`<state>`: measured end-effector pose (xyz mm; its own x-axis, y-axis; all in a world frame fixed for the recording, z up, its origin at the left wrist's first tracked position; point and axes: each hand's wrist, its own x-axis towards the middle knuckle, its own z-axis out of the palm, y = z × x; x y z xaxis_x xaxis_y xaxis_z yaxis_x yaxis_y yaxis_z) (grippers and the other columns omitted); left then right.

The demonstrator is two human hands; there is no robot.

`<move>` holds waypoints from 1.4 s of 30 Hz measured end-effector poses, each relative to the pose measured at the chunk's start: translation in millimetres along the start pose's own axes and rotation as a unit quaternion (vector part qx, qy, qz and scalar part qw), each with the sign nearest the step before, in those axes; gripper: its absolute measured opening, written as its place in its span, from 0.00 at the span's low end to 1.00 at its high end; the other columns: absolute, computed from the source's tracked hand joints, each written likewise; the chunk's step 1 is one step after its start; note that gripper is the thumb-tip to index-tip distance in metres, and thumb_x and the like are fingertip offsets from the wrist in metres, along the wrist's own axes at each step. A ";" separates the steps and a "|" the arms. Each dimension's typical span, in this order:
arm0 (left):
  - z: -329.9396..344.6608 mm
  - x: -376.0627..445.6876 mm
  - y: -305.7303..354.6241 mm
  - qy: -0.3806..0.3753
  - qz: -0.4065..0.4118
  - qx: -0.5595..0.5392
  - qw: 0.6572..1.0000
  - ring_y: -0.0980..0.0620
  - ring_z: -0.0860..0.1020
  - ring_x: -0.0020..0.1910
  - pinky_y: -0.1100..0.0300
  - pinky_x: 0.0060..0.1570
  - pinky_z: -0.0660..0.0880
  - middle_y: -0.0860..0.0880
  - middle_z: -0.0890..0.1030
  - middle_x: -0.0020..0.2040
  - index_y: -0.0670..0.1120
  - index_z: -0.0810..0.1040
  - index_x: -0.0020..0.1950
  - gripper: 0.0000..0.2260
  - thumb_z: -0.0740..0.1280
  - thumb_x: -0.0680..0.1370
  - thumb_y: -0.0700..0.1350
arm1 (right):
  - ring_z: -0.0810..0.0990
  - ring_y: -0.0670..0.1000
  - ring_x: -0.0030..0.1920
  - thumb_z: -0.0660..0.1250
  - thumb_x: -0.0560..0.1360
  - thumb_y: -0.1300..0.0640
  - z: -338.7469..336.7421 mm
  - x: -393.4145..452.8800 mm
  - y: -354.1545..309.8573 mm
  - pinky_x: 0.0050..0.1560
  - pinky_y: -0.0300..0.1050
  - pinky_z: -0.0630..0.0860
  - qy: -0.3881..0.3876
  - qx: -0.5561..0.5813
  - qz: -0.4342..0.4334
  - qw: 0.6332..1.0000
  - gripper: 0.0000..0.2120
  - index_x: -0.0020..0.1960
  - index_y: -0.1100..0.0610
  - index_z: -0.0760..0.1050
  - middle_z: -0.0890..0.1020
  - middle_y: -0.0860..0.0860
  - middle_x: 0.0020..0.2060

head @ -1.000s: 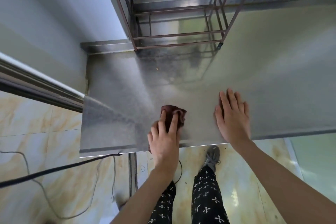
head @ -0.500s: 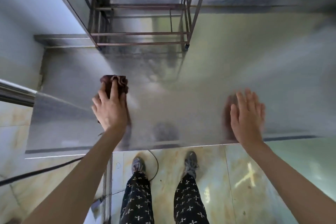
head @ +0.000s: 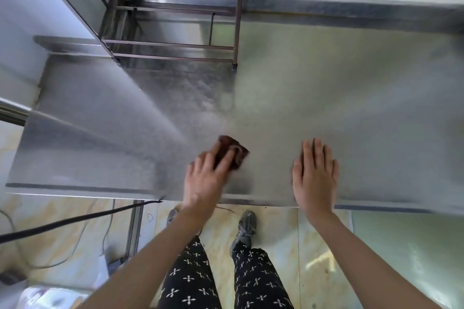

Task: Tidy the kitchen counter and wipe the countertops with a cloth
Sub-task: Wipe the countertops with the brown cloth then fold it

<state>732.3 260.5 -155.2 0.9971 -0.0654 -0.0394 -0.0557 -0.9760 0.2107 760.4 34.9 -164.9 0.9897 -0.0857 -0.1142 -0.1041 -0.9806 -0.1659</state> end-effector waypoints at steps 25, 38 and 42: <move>0.7 111.3 -4.6 0.077 -0.231 -0.038 0.969 0.36 0.66 0.61 0.43 0.58 0.65 0.40 0.67 0.69 0.52 0.63 0.71 0.21 0.59 0.78 0.51 | 0.61 0.59 0.71 0.49 0.79 0.50 -11.8 7.0 94.1 0.69 0.57 0.56 0.070 0.044 -0.005 0.997 0.24 0.70 0.58 0.65 0.66 0.58 0.71; 40.7 38.1 163.3 0.028 -0.017 -0.018 0.999 0.40 0.78 0.48 0.51 0.41 0.76 0.43 0.78 0.58 0.52 0.72 0.64 0.21 0.69 0.72 0.51 | 0.56 0.60 0.74 0.44 0.77 0.46 -17.7 16.8 136.1 0.71 0.58 0.52 0.027 0.028 0.113 0.993 0.27 0.74 0.53 0.59 0.60 0.55 0.74; 45.1 14.8 192.7 0.014 0.078 -0.029 0.996 0.46 0.73 0.51 0.55 0.42 0.77 0.46 0.78 0.61 0.54 0.69 0.64 0.21 0.67 0.72 0.51 | 0.57 0.60 0.74 0.46 0.78 0.47 -20.5 16.0 136.0 0.71 0.59 0.53 0.022 0.033 0.104 0.994 0.26 0.73 0.54 0.61 0.61 0.55 0.74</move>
<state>734.0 62.2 -159.2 0.9776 -0.2092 0.0251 -0.2081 -0.9406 0.2684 764.1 -103.4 -169.1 0.9493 -0.2947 -0.1096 -0.3118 -0.9275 -0.2065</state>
